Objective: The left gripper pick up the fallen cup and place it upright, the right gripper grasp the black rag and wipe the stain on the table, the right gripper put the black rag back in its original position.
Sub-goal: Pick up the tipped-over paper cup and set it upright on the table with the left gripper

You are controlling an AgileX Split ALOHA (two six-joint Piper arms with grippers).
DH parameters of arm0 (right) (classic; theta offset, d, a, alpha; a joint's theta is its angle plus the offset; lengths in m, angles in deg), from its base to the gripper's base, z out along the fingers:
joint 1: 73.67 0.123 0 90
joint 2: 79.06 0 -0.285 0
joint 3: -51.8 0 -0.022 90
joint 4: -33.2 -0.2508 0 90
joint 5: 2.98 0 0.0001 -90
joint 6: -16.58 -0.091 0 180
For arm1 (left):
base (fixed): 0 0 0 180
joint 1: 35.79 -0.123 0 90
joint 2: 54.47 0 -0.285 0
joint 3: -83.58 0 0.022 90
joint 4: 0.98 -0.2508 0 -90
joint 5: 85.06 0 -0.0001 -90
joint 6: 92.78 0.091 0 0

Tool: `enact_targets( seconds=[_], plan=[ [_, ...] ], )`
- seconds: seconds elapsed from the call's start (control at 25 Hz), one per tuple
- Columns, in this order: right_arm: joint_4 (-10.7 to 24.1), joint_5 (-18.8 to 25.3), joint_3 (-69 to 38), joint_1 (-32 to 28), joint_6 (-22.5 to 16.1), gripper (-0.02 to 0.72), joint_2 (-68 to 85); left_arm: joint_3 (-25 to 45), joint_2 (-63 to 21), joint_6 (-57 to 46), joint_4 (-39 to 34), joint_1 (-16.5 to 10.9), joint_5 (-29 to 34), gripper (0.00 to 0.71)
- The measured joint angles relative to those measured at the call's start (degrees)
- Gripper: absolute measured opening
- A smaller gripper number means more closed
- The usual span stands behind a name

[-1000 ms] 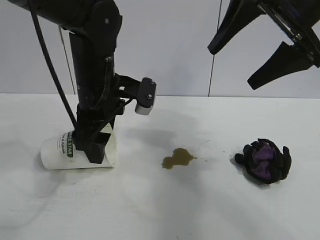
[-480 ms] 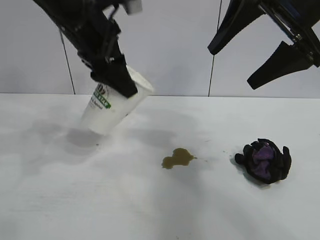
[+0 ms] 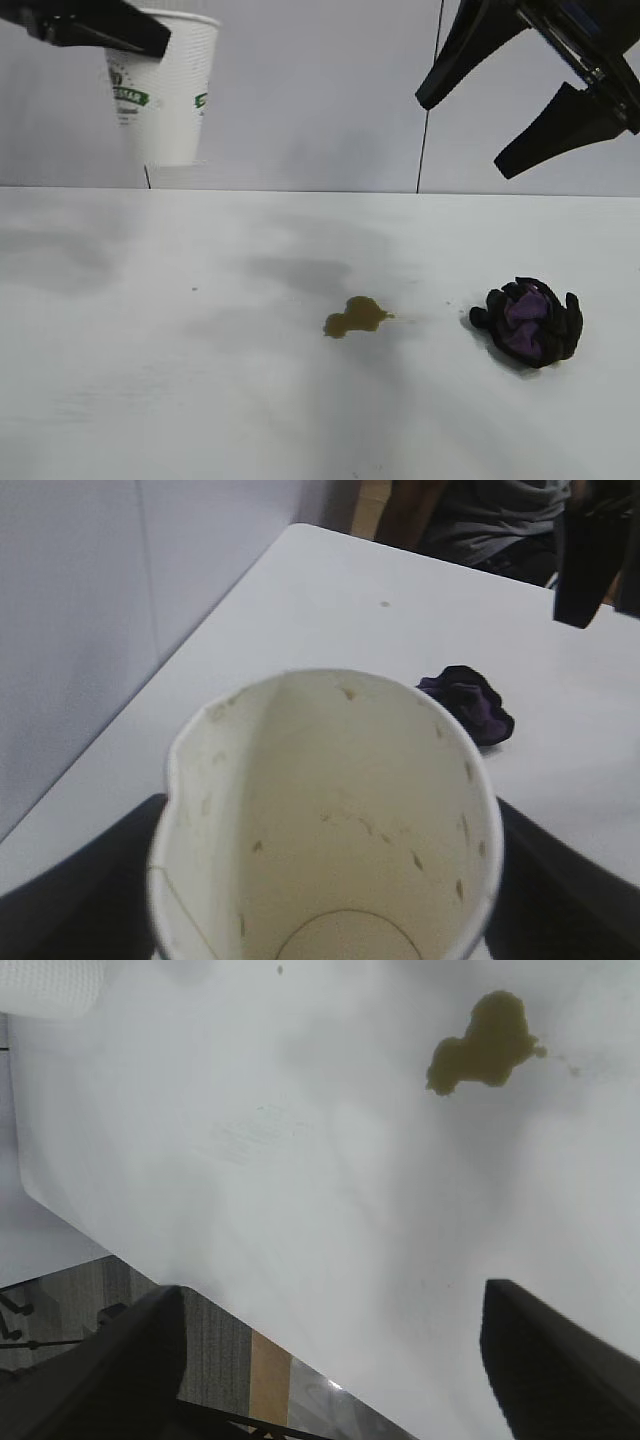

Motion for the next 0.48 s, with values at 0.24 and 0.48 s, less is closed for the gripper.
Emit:
enact_targets(
  seconds=[0.24, 0.48],
  plan=[
    [0.00, -0.12, 0.00, 0.00, 0.00, 0.557, 0.00, 11.28, 0.00, 15.35, 9.63, -4.06, -0.24, 0.545],
    [0.00, -0.75, 0.00, 0.00, 0.00, 0.557, 0.00, 20.34, 0.00, 29.21, 16.15, -4.33, -1.32, 0.545]
  ],
)
